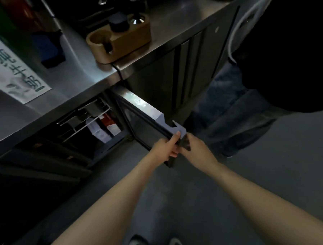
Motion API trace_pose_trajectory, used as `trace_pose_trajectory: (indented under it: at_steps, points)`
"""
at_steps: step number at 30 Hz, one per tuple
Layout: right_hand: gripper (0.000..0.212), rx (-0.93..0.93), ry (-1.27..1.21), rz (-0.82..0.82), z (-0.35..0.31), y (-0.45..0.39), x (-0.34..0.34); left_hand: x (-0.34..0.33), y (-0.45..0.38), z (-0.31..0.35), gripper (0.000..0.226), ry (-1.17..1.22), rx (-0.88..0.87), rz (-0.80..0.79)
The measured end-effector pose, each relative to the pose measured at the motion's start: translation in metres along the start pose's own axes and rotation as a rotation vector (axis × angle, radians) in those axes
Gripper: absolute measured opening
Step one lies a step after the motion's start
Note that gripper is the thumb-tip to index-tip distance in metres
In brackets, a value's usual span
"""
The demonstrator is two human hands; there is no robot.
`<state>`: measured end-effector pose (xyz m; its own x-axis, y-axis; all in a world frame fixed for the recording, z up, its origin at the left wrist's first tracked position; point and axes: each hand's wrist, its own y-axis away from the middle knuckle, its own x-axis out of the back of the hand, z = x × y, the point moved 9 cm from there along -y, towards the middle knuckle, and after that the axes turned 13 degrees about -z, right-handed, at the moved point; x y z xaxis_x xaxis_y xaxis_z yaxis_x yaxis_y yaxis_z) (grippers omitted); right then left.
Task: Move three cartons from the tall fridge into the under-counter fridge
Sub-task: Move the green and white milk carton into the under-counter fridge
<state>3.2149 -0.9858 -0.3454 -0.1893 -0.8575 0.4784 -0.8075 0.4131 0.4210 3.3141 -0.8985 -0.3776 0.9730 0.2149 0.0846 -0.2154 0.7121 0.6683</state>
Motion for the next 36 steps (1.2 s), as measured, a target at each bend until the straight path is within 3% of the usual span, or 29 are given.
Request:
trace_pose_trajectory:
  at_steps: [10, 14, 16, 19, 23, 29, 36]
  points:
    - [0.03, -0.023, -0.032, 0.036, 0.007, -0.011, 0.017, -0.01, -0.011, 0.017, 0.065, 0.065, 0.003, 0.038]
    - [0.079, 0.012, 0.033, 0.141, -0.009, -0.005, 0.02, -0.005, 0.003, 0.022, 0.062, 0.054, -0.056, 0.076]
    - [0.087, 0.056, 0.137, 0.216, -0.026, -0.001, 0.024, 0.002, 0.013, 0.024, 0.06, 0.087, -0.102, 0.119]
    - [0.083, 0.1, 0.321, 0.308, -0.058, 0.004, 0.026, 0.017, 0.034, 0.026, 0.056, 0.154, -0.163, 0.201]
    - [0.075, 0.24, 0.454, 0.273, -0.109, 0.001, 0.004, 0.055, 0.074, 0.024, 0.053, 0.194, -0.251, 0.33]
    - [0.062, 0.319, 0.311, 0.127, -0.154, -0.022, -0.041, 0.132, 0.132, 0.002, 0.065, 0.185, -0.273, 0.47]
    - [0.056, 0.437, 0.231, 0.044, -0.233, -0.051, -0.092, 0.226, 0.201, -0.022, 0.052, 0.295, -0.314, 0.666]
